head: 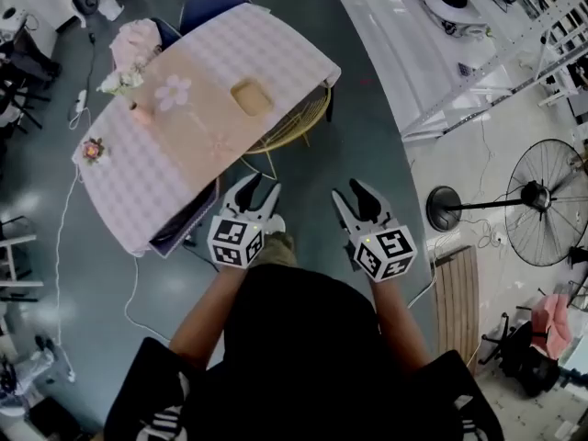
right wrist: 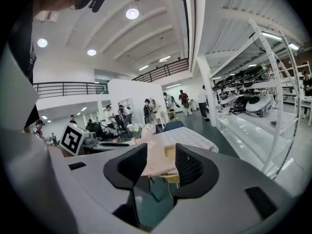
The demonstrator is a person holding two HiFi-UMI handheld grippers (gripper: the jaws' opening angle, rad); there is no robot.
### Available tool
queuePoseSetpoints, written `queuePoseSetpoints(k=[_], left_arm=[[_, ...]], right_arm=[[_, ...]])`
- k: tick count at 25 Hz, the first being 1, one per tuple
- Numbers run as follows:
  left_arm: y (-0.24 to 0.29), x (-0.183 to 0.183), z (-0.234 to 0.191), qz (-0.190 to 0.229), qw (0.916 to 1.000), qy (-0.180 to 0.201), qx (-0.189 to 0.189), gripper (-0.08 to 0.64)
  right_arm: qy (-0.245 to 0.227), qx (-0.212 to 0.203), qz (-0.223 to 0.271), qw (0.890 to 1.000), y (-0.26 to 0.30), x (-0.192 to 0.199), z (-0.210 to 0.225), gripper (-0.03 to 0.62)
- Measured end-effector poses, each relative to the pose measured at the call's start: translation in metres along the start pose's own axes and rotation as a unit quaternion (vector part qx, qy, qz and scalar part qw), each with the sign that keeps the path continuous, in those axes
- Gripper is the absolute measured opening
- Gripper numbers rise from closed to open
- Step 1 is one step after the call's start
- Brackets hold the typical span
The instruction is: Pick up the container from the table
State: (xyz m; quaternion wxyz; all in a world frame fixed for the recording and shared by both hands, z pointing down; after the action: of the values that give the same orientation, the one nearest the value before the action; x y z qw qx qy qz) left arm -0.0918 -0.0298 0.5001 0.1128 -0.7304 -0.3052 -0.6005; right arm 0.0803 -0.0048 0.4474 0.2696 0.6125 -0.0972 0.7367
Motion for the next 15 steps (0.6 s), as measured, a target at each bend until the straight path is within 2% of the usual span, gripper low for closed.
queuePoseSetpoints(k=[3,8,11,15], left_arm=[[0.029,-0.022,-0.054,0.000,0.9998,0.016,-0.007,0.161],[0.084,-0.019,-0.124,-0.027,0.9993,0.019,0.016,0.170],[0.120,-0.009,-0.144,-0.050,0.9981,0.020,0.032,0.170],[0.160,0.021,-0.158,-0.096,0.9945,0.030,0.029,0.170]], right_arm=[[-0.001,0.005,-0.005,1.000,0.058,-0.017,0.015,0.150],[-0.003,0.017,-0.015,1.000,0.130,-0.030,0.033,0.150],[-0.003,0.026,-0.015,1.000,0.156,-0.036,0.044,0.150],[0.002,0.025,-0.025,0.999,0.174,-0.037,0.057,0.150]])
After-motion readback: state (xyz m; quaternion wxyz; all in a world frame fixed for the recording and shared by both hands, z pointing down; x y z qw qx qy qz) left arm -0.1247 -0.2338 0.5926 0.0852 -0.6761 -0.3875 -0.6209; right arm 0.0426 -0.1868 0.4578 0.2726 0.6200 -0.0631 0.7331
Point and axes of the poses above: the fingertips, and each gripper's own axes: y forward along the fingers, z to its right, x out of its underside, the point moved 2 cm from there along -y, backward along the fingers, and after that the axes turned 8 degrees about z, right-handed, at the moved point
